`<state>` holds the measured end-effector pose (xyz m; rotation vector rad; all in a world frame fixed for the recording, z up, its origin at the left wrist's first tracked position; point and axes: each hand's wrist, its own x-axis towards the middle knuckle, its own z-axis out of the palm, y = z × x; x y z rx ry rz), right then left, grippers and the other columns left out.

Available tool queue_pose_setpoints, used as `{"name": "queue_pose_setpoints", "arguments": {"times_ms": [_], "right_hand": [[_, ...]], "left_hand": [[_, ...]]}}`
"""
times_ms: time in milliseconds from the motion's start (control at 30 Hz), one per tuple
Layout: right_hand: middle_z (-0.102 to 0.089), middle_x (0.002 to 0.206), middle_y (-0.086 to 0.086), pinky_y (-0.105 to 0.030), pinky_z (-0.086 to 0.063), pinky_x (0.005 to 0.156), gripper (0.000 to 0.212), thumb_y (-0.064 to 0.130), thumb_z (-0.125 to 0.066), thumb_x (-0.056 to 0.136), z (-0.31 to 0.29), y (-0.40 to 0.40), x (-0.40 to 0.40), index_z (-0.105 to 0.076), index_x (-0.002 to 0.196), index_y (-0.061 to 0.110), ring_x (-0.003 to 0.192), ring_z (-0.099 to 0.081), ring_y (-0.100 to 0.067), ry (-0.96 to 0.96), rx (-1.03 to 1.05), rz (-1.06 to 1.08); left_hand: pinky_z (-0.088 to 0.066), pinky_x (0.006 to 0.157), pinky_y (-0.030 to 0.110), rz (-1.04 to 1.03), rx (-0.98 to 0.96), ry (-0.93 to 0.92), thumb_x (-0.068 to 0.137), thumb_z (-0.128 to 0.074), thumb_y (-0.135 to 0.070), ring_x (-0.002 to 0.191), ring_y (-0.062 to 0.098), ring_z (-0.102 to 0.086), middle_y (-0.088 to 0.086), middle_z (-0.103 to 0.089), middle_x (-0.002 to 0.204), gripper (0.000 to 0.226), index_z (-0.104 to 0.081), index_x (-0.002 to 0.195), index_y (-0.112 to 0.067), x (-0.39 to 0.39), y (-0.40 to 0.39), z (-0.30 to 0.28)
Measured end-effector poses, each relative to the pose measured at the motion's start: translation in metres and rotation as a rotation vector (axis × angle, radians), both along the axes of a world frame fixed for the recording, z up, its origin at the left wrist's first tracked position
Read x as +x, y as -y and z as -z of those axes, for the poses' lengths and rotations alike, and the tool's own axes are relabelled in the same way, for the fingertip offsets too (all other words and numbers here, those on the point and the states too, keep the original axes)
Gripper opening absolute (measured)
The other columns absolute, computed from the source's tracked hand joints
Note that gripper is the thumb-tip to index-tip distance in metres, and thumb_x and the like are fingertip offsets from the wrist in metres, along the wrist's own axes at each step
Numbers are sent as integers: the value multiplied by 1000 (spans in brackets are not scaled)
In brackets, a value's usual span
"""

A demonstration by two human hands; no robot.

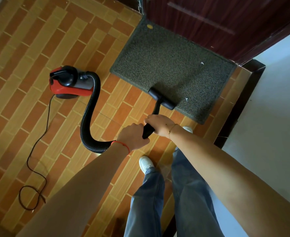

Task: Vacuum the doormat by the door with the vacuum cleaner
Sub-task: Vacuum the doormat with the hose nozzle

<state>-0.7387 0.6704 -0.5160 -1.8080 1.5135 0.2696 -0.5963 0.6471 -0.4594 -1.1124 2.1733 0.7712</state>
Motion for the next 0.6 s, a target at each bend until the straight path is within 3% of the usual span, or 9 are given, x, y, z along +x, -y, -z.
{"name": "queue_pose_setpoints", "arguments": {"times_ms": [367,600], "right_hand": [[-57,113,-7,-27,-41,72,29,-6,-55,86,4,19,-43,-56,110,12,102,-60,-24,-17,-31,-32],[-55,117,-5,-34,-50,82,36,-6,-56,84,11,39,-83,-56,115,12,106,-59,-24,7,-28,-54]], "left_hand": [[-50,54,31,-75,-26,-37,87,-52,-35,60,20,-58,-1,-54,70,23,-53,97,-14,-41,8,9],[-46,52,29,-78,-38,-23,88,-52,-37,61,19,-56,-3,-48,69,26,-52,102,-14,-80,26,14]]}}
